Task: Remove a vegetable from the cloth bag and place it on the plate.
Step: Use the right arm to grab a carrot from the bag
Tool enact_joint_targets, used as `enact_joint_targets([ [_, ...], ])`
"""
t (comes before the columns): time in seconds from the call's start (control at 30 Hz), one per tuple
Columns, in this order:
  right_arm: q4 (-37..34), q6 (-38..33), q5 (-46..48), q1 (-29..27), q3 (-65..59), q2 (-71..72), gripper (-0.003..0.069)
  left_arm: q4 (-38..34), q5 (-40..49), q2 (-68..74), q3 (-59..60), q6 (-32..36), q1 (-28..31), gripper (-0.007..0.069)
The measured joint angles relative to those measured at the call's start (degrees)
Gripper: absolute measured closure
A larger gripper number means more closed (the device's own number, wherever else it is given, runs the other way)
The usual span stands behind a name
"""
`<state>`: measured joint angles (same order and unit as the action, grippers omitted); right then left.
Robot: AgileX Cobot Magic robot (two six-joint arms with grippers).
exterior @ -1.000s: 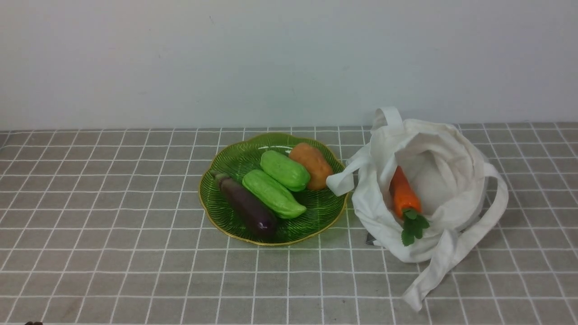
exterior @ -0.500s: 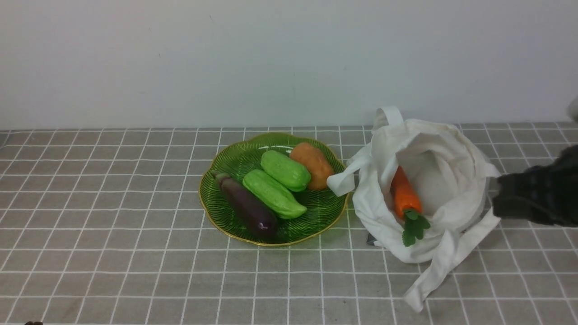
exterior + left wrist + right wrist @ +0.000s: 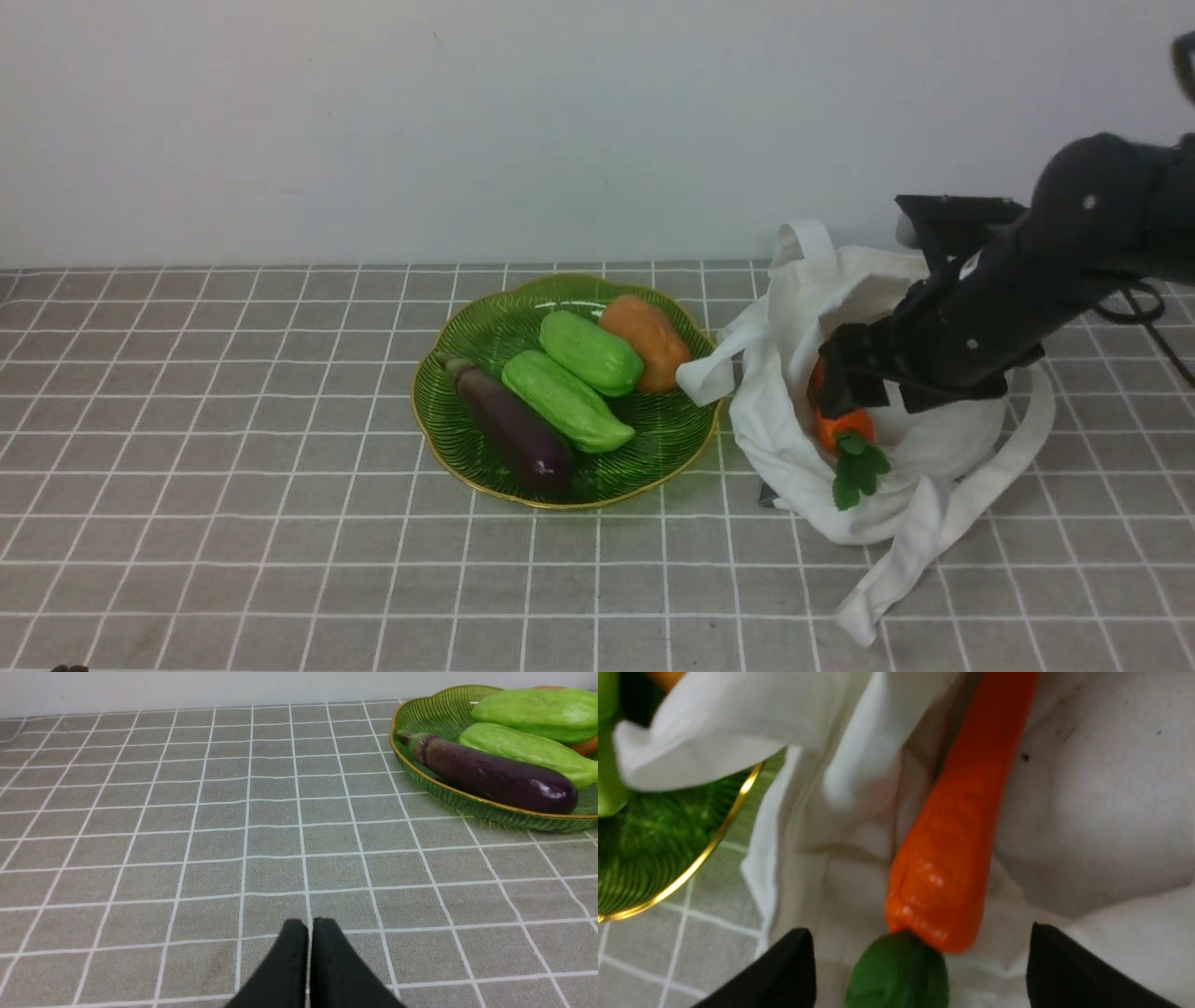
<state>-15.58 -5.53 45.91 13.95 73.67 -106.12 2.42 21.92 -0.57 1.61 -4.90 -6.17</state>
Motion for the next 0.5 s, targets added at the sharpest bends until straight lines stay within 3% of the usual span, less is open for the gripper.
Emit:
enact_joint_targets([
  [0.3,2.2,0.9,-3.2,0.0,2.0,-6.7,0.0092,0.0,0.0,0.0,0.0,0.0,0.0,0.0629],
  [0.4,2.5,0.9,-3.4,0.0,2.0,-7.6,0.0143,0.0,0.0,0.0,0.0,0.0,0.0,0.0629],
  [0.5,2.5,0.9,-3.1,0.0,2.0,-8.1,0.0302,0.0,0.0,0.0,0.0,0.0,0.0,0.0629],
])
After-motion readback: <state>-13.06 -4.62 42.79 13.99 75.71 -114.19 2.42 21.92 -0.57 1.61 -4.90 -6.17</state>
